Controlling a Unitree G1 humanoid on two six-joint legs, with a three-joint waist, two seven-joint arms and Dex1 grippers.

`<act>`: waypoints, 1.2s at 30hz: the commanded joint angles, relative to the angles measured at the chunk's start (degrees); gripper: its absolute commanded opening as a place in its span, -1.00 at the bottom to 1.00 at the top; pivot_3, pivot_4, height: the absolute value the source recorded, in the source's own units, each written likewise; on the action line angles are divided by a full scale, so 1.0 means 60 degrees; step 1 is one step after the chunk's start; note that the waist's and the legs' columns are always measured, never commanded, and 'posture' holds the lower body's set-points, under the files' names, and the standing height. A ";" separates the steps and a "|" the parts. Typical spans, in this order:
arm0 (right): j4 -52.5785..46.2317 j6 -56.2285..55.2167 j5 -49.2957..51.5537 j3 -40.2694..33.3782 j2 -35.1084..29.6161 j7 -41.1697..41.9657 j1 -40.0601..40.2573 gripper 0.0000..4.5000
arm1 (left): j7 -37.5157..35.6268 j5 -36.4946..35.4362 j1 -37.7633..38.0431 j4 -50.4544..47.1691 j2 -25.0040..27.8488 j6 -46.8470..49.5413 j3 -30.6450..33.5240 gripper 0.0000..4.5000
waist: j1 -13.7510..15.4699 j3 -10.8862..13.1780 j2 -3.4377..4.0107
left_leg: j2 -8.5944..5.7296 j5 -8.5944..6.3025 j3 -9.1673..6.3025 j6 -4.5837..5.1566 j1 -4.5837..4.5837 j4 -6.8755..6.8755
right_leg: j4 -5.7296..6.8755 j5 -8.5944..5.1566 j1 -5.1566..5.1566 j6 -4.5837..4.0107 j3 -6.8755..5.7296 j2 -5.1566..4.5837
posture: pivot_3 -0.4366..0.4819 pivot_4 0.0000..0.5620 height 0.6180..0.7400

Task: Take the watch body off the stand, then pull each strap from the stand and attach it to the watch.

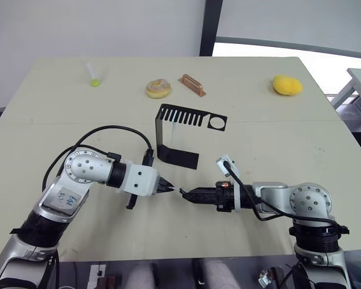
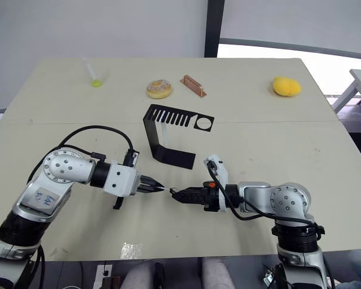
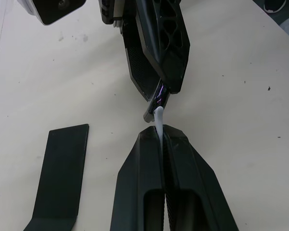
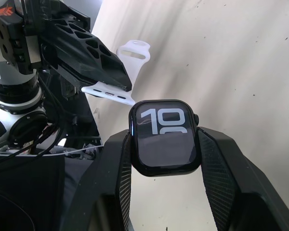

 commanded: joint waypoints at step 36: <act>-0.0468 -0.0065 0.0402 -0.0124 0.0143 -0.0257 0.0017 -0.33 | 0.0041 0.0405 -0.0380 -0.0109 -0.0549 0.0000 -0.0505 -1.00 | 0.0002 0.0000 0.0000 | 0.0000 0.0000 0.0000 0.0000 0.0000 0.0003 | 0.0005 0.0000 0.0000 0.0000 0.0000 0.0000 | -0.05 -0.47 1.00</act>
